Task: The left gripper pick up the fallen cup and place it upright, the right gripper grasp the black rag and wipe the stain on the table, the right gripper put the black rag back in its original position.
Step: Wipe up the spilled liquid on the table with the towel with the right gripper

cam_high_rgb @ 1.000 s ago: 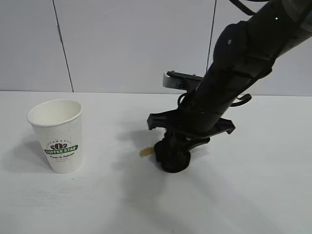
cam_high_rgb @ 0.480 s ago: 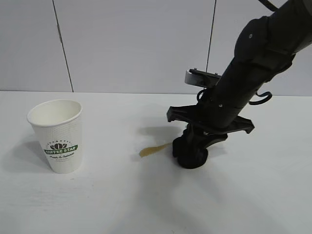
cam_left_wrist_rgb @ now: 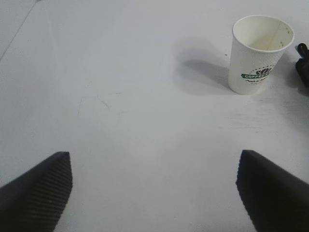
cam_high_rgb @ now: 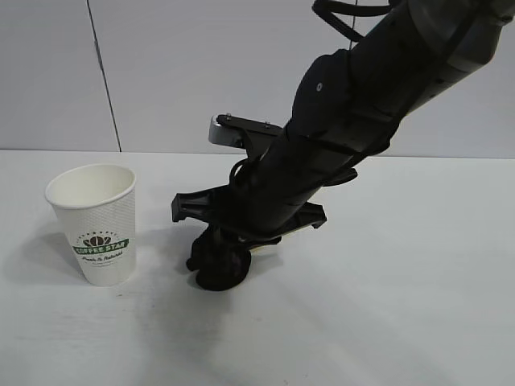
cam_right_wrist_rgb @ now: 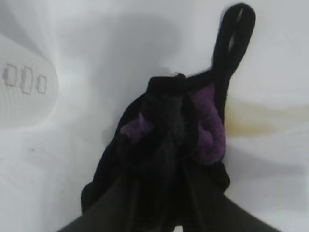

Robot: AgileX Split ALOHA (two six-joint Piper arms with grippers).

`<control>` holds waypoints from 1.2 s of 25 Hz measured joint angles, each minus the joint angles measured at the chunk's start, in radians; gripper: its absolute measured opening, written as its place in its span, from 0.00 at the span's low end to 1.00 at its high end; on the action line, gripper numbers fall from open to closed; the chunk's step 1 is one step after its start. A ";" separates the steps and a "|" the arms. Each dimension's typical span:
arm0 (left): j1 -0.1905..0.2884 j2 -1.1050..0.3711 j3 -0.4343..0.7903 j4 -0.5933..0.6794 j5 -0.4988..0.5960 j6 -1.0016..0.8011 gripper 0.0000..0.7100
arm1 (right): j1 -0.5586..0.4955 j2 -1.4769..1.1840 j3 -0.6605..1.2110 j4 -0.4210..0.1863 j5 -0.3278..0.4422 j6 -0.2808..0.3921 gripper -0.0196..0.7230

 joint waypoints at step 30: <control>0.000 0.000 0.000 0.000 0.000 0.000 0.94 | -0.348 -0.025 -0.023 -0.129 0.412 -0.006 0.20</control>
